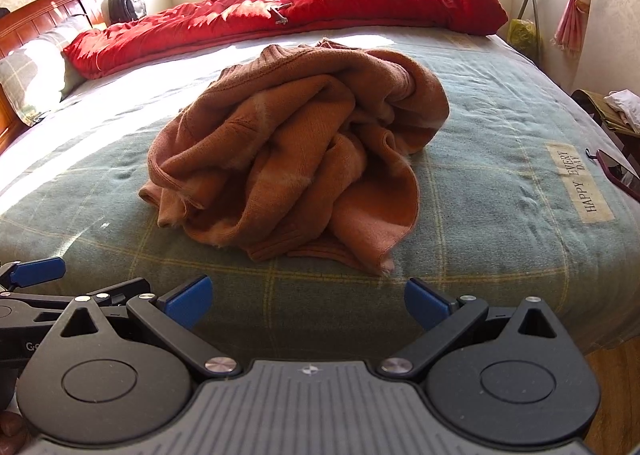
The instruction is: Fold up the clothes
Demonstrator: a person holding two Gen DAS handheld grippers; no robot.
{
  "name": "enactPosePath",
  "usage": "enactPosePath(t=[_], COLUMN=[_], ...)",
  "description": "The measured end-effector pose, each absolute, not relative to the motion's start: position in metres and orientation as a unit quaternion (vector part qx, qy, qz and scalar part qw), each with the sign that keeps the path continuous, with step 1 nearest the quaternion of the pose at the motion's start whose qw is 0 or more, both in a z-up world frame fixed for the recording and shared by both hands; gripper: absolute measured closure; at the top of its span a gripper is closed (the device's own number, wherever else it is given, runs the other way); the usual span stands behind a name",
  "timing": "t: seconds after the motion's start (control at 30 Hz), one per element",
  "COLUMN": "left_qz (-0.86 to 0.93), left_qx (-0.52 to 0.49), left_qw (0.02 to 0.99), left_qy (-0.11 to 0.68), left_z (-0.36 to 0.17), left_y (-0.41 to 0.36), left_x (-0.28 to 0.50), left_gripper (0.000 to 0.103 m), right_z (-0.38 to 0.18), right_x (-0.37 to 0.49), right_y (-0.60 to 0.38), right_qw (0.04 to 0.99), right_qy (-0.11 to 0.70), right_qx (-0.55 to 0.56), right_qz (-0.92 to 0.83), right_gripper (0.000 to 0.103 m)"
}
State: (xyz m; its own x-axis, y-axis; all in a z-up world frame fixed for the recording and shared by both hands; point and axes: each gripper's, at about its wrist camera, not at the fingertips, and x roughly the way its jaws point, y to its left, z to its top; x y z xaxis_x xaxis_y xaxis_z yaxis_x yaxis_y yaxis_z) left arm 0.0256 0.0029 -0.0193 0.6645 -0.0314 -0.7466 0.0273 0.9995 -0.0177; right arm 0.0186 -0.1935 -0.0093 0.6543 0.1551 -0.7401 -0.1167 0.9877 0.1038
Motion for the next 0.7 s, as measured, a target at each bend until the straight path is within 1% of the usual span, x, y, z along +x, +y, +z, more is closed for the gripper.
enactPosePath(t=[0.37,0.7], left_qz=[-0.016,-0.014], left_qx=[-0.003,-0.011], left_qw=[0.91,0.907], left_qy=[0.415,0.42], left_z=[-0.023,-0.027], left_y=[0.002,0.004], left_x=[0.031,0.037], left_gripper=[0.0,0.0], right_z=[-0.014,-0.016], right_x=[0.023,0.029], right_y=[-0.194,-0.195], right_qw=[0.901,0.905], right_qy=[0.426,0.418], right_qx=[0.025,0.026], right_qz=[0.074,0.076], right_gripper=[0.0,0.0])
